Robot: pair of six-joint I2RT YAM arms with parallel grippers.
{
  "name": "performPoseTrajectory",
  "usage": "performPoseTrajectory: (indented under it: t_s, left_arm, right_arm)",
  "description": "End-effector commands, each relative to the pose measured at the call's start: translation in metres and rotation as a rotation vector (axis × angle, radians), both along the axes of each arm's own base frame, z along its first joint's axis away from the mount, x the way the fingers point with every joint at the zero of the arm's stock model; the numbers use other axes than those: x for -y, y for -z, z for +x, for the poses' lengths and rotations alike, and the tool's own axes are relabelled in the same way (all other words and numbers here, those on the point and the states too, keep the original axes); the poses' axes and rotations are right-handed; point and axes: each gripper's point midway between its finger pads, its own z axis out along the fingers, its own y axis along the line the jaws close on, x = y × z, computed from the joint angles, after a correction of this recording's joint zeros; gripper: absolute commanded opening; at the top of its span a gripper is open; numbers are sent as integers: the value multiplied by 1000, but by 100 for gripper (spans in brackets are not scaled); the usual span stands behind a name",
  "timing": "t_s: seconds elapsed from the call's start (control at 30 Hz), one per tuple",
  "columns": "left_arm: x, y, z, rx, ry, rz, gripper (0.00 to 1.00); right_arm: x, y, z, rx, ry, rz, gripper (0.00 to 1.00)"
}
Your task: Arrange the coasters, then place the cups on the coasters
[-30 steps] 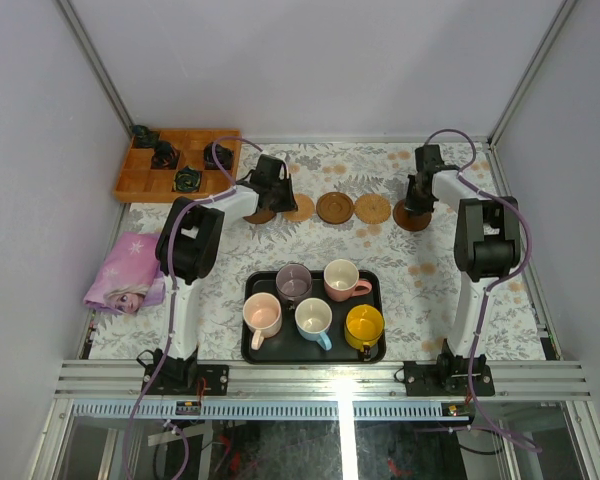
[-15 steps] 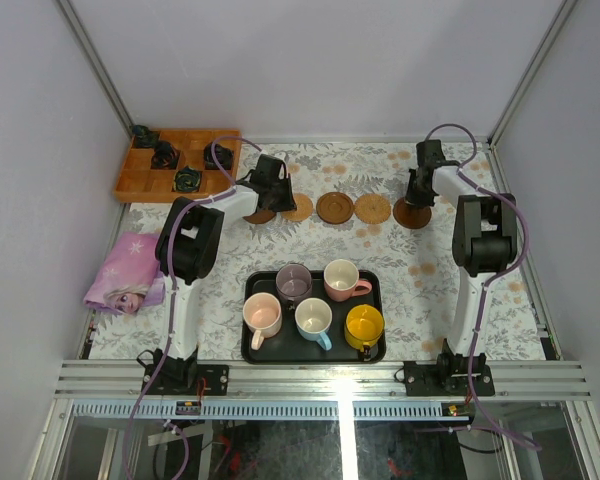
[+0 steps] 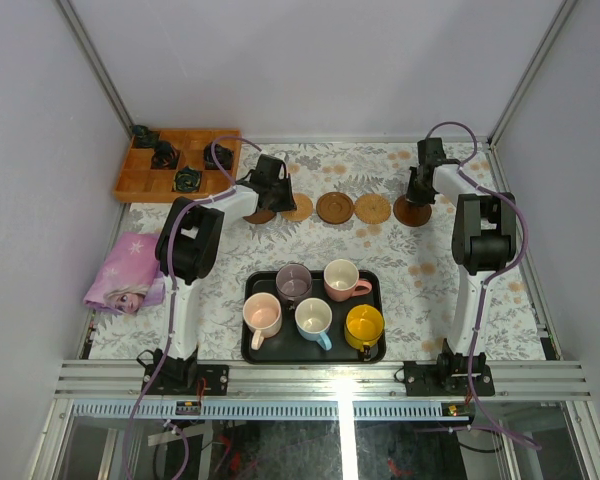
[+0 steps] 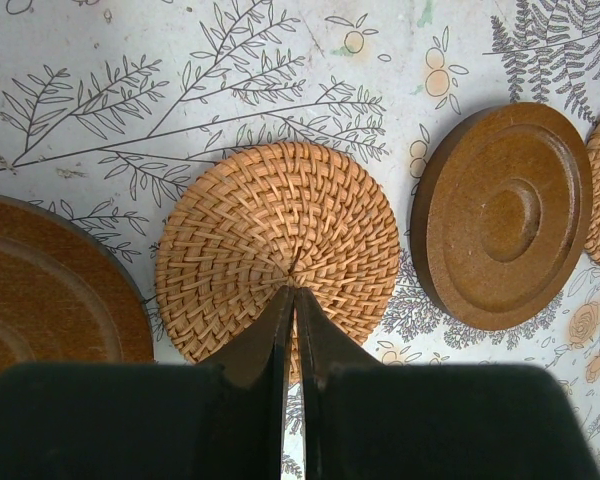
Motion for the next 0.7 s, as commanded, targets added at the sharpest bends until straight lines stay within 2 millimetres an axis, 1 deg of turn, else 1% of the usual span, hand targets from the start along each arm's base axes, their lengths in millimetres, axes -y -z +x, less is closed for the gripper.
performPoseTrajectory:
  t_s: [0.0, 0.1, 0.23, 0.47, 0.53, 0.67]
  left_arm:
    - [-11, 5, -4, -29, -15, 50, 3]
    - [-10, 3, 0, -20, -14, 48, 3]
    - [-7, -4, 6, 0, -4, 39, 3]
    - [9, -29, 16, 67, 56, -27, 4]
    - [13, -33, 17, 70, 67, -41, 4]
    - [17, -32, 16, 61, 79, -51, 4]
  right_arm:
    - [8, -7, 2, 9, 0, -25, 0]
    - [7, -16, 3, 26, -5, -19, 0]
    - [1, -29, 7, 59, -31, 10, 0]
    - [-7, -65, 15, 150, -70, 45, 0]
    - [-9, -74, 16, 169, -75, 53, 0]
    - [-13, -95, 15, 215, -82, 73, 0]
